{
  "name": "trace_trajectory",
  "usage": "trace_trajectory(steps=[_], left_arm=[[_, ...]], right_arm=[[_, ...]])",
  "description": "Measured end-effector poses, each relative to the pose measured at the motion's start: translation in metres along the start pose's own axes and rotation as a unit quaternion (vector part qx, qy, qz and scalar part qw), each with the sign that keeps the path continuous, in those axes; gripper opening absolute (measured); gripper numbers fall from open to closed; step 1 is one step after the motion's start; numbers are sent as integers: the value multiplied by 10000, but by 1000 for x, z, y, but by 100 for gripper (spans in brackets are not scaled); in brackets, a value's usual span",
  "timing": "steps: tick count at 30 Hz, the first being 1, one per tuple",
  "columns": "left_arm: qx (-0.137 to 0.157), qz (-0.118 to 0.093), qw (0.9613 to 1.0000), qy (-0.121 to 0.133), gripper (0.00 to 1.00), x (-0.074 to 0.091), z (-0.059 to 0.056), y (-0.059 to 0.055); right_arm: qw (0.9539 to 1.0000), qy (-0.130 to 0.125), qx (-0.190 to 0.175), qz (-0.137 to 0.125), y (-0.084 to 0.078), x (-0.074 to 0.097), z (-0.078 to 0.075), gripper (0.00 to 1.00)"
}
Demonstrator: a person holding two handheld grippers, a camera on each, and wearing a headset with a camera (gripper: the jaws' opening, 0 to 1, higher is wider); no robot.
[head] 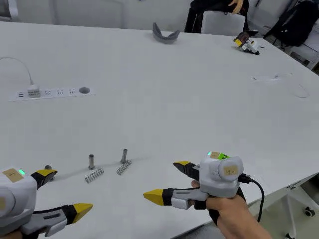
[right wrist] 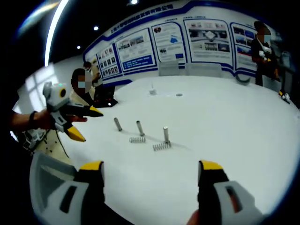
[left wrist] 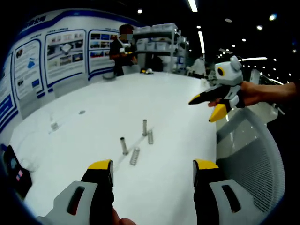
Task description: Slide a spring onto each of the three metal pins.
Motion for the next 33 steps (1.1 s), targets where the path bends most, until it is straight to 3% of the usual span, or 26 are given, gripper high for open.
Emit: trace_trajectory(steps=[7, 10, 14, 17, 20, 25, 33], left_arm=[[-135, 262, 9994, -193, 63, -24, -6, -8], [-169, 276, 9991, -268, 62, -35, -8, -7], [-325, 409, 9983, -254, 58, -48, -6, -13], [-276, 446, 9984, -214, 54, -58, -1, -17], [-158, 529, 9985, 23, 47, -70, 10, -23], [295, 601, 9974, 272, 34, -85, 24, -38], [479, 740, 9952, 415, 31, -97, 36, -52]], right_arm=[[9999, -56, -95, -35, -7, 7, 1, 84], [9998, -66, -156, -127, -7, 12, 3, 84], [9997, -70, -201, -135, -11, 16, 4, 84], [9997, -79, -225, -94, -15, 18, 5, 83], [9995, -64, -292, -60, -19, 18, 4, 83], [9996, -32, -282, 49, -22, 17, 6, 83], [9996, 72, -232, 161, -20, 10, 9, 83]])
Point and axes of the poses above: the centre of the closed fingertips' face, and the gripper's own axes: x roughly backward along the fingers, z roughly to its left, y roughly out of its top, the point moved 4 cm from there along x, roughly backward along the fingers, and after that the axes turned 12 degrees about -x, right-handed, at the moved point
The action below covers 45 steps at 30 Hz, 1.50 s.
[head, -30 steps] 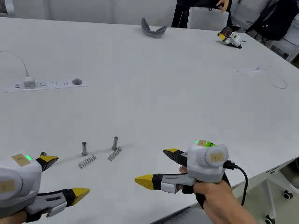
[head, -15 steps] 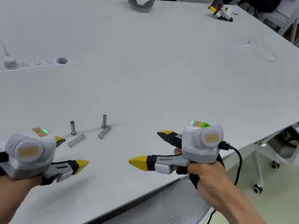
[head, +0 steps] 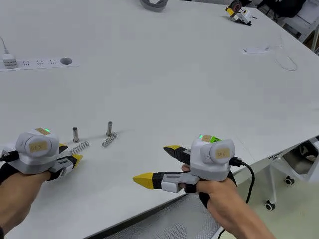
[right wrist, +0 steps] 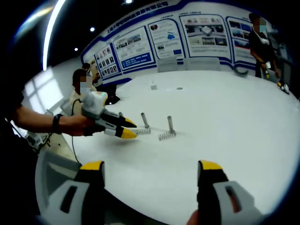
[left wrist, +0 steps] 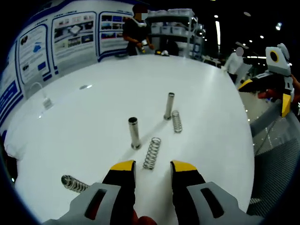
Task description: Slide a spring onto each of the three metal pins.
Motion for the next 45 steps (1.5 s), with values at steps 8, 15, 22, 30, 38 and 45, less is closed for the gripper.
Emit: trace_trajectory(steps=[8, 15, 22, 30, 38, 45], left_arm=[[-244, -14, 9996, -108, 25, -9, -4, 1], [-193, -63, 9997, 103, 11, -6, -2, -1], [-143, -38, 9998, 129, 10, 0, -5, -5], [-79, -3, 9999, 81, 10, 6, -6, -12], [-12, 1, 10000, 73, 10, 18, -7, -21], [56, -83, 9999, 100, 10, 32, -8, -22]], right_arm=[[9999, 86, 41, 86, 1, -5, 3, 83], [9997, 113, 93, 195, -2, -7, 3, 83], [9995, 162, 114, 227, -2, -9, 6, 83], [9994, 215, 125, 231, -1, -12, 7, 82], [9992, 266, 123, 266, -1, -13, 7, 82], [9987, 355, 131, 348, -3, -17, 8, 81]])
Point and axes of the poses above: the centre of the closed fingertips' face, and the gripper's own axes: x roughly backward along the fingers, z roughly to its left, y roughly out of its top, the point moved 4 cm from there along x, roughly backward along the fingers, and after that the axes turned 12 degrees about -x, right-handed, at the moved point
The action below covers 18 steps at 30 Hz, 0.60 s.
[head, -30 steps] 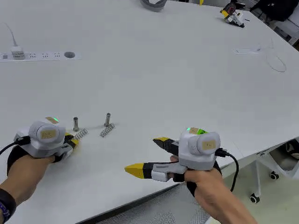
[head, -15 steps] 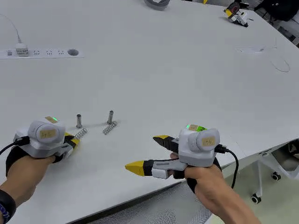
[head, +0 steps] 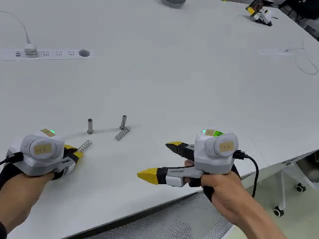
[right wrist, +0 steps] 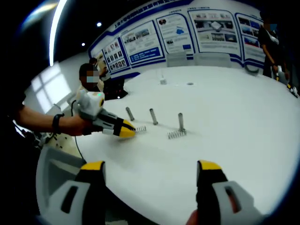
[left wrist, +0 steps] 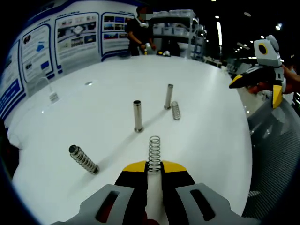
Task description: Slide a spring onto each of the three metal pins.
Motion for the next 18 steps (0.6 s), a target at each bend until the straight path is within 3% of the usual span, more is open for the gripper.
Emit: trace_trajectory(steps=[18], left_arm=[[-109, -395, 9992, -34, 10, 49, -8, 25]], right_arm=[[9990, 434, 35, -40, 8, -15, 15, 76]])
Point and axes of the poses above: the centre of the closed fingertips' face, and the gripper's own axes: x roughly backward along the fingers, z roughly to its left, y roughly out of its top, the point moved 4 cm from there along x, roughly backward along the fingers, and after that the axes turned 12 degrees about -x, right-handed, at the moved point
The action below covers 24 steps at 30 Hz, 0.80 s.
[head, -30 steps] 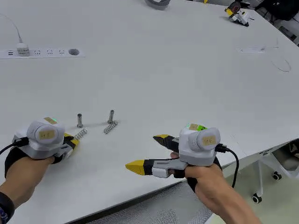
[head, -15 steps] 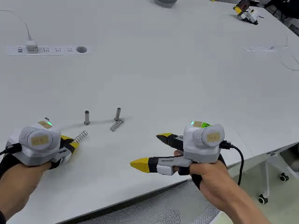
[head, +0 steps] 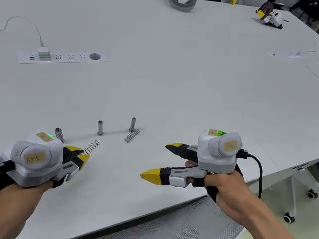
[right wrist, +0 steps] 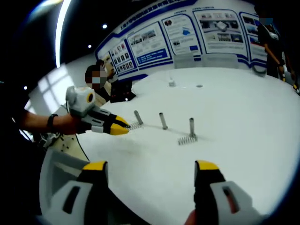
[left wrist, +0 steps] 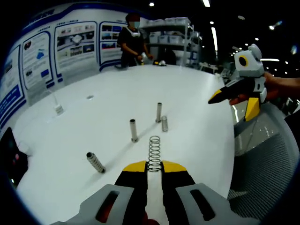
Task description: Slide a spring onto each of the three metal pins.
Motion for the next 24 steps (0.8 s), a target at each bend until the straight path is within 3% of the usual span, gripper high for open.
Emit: trace_trajectory(steps=[9, 16, 24], left_arm=[[-187, -190, 9996, -33, 10, 23, -6, 19], [-325, -313, 9989, -132, 10, 30, -14, 32], [-300, -384, 9985, -250, 10, 29, -25, 36]], right_arm=[[9994, 338, 70, 61, 3, -14, 13, 74], [9981, 600, 105, 113, 7, -26, 26, 72], [9956, 937, -68, -21, 18, -35, 38, 65]])
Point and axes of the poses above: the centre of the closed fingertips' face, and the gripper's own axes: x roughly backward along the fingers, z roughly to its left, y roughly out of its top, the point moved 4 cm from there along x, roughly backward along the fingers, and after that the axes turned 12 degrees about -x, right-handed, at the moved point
